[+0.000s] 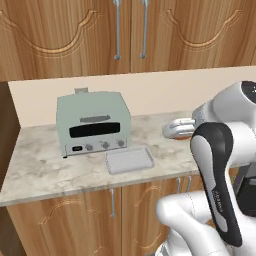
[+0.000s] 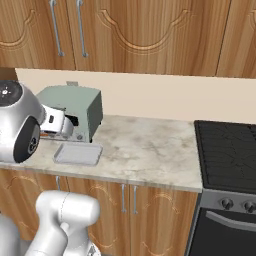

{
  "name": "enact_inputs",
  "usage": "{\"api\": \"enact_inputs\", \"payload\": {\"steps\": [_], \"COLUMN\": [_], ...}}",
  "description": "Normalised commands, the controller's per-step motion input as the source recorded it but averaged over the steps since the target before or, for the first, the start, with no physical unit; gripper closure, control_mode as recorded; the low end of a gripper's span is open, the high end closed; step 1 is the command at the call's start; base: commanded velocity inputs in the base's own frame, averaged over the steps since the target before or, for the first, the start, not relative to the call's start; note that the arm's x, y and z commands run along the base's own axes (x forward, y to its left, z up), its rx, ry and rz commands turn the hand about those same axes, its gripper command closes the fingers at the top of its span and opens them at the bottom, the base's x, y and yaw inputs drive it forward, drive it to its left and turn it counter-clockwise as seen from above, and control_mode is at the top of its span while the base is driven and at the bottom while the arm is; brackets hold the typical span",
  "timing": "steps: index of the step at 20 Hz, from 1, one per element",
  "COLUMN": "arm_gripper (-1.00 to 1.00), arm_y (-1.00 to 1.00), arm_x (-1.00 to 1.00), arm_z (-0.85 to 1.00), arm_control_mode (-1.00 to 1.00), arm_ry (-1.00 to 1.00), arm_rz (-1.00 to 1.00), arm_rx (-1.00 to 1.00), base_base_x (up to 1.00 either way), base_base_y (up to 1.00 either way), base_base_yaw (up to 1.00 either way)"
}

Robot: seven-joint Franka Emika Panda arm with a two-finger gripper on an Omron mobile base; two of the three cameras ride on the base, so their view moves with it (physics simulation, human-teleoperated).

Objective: Take the squash and eggplant out of the freezer and place them in the tupperware container on the counter. Then put the tupperware containing the vegetables back in the freezer.

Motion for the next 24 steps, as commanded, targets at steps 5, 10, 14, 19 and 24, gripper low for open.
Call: {"api": "enact_inputs", "payload": {"steps": [5,10,14,19,24], "arm_gripper": [1.00,1.00,1.00,1.00,1.00], "arm_y": [0.67,0.28,0.16,0.24,0.27], "arm_x": [0.99,1.00,1.00,1.00,0.89], "arm_z": [-1.00,-1.00,-1.00,-0.95,-0.52], "arm_control_mode": [-1.00,-1.00,-1.00,-1.00,-1.00], "arm_ry": [0.26,0.11,0.02,0.00,0.03], "arm_rz": [0.00,0.00,0.00,0.00,0.00], "arm_rx": [0.00,-0.01,-0.04,-0.03,0.00], "base_base_x": [0.00,0.00,0.00,0.00,0.00], "base_base_y": [0.00,0.00,0.00,0.00,0.00], "base_base_yaw": [0.00,0.00,0.00,0.00,0.00]}}
